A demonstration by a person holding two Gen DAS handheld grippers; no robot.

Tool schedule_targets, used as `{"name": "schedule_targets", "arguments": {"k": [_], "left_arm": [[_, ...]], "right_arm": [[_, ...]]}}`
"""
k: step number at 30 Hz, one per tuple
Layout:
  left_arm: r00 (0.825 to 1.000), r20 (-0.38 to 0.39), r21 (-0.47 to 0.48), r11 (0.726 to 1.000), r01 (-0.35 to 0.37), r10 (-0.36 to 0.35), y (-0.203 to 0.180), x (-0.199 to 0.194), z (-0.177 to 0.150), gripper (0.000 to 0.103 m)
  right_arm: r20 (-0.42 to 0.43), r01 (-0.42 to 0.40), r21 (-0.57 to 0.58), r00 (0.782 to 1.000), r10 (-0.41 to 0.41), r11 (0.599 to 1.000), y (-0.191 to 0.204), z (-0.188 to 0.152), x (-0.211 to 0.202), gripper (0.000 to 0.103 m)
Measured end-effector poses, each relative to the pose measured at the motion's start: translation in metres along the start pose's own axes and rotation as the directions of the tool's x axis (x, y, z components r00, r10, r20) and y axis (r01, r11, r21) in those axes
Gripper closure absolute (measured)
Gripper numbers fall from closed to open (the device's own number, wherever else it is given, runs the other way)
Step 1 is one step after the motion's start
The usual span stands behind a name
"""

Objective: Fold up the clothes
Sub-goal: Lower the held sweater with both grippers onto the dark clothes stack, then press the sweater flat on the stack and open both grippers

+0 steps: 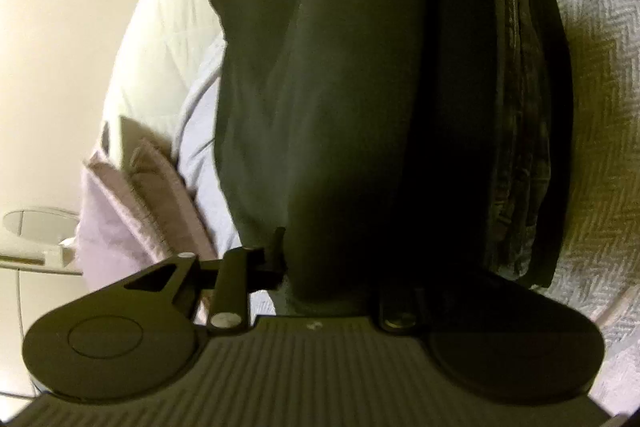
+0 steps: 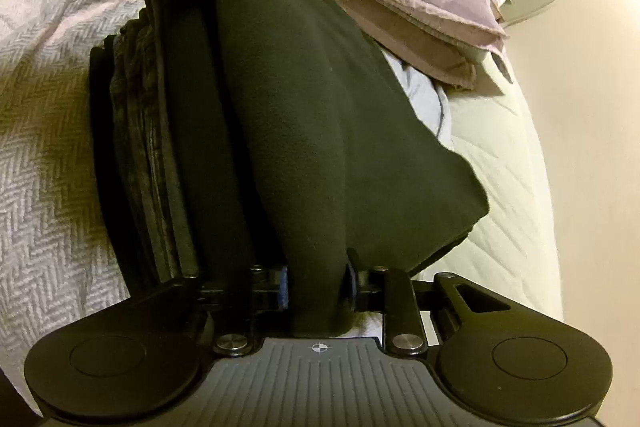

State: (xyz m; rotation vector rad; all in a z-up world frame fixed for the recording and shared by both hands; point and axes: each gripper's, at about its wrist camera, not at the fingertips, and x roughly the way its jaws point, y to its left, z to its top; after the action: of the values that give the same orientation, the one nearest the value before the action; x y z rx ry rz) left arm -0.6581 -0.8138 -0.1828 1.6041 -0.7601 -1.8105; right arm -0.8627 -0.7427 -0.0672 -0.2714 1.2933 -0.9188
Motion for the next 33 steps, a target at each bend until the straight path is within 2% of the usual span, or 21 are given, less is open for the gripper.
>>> {"name": "schedule_targets", "arguments": {"k": [3, 9, 11, 12, 14, 18, 21, 24, 28, 31, 33], "left_arm": [[1.000, -0.015, -0.046, 0.999, -0.009, 0.008, 0.007, -0.011, -0.003, 0.071], [0.999, -0.033, -0.113, 0.993, -0.029, 0.026, 0.000, -0.035, -0.010, 0.071], [0.999, -0.029, -0.125, 0.992, -0.023, 0.019, -0.001, -0.032, -0.011, 0.076], [1.000, -0.026, -0.132, 0.991, -0.011, 0.008, 0.000, -0.033, -0.010, 0.081], [1.000, -0.022, -0.145, 0.989, 0.010, -0.013, -0.004, -0.045, -0.010, 0.084], [1.000, -0.012, -0.135, 0.991, 0.020, -0.021, -0.005, -0.043, -0.009, 0.086], [0.999, -0.023, -0.135, 0.990, 0.031, -0.034, -0.011, -0.039, -0.013, 0.086], [0.999, -0.026, -0.133, 0.991, 0.037, -0.040, -0.010, -0.043, -0.014, 0.086], [0.996, -0.031, -0.219, 0.972, 0.080, -0.089, 0.014, -0.032, -0.020, 0.082], [0.992, -0.029, -0.317, 0.942, 0.107, -0.123, 0.027, -0.046, -0.026, 0.080], [0.993, -0.012, -0.374, 0.921, 0.108, -0.122, 0.039, -0.052, -0.031, 0.080]], "right_arm": [[-0.006, 0.026, -0.019, 1.000, -0.026, 0.999, -0.003, -0.002, -0.009, 0.062], [0.002, -0.007, -0.011, 1.000, 0.007, 1.000, 0.006, -0.002, -0.023, 0.060], [0.005, -0.027, 0.001, 1.000, 0.027, 1.000, 0.011, 0.000, -0.019, 0.060], [0.005, -0.042, 0.031, 0.999, 0.042, 0.999, 0.008, 0.000, -0.016, 0.065], [-0.006, -0.072, 0.101, 0.997, 0.073, 0.992, -0.004, 0.001, -0.012, 0.085], [0.004, -0.054, 0.131, 0.999, 0.054, 0.990, -0.020, 0.003, -0.022, 0.085], [-0.014, -0.088, 0.114, 0.996, 0.090, 0.990, -0.006, -0.001, -0.017, 0.085], [-0.019, -0.086, 0.127, 0.996, 0.089, 0.988, 0.001, -0.002, -0.011, 0.084], [-0.041, -0.091, 0.142, 0.994, 0.098, 0.986, -0.014, 0.005, -0.010, 0.082], [-0.070, -0.095, 0.183, 0.992, 0.109, 0.978, -0.018, 0.006, -0.020, 0.080], [-0.057, -0.110, 0.249, 0.990, 0.128, 0.962, -0.026, 0.010, -0.033, 0.079]]}}
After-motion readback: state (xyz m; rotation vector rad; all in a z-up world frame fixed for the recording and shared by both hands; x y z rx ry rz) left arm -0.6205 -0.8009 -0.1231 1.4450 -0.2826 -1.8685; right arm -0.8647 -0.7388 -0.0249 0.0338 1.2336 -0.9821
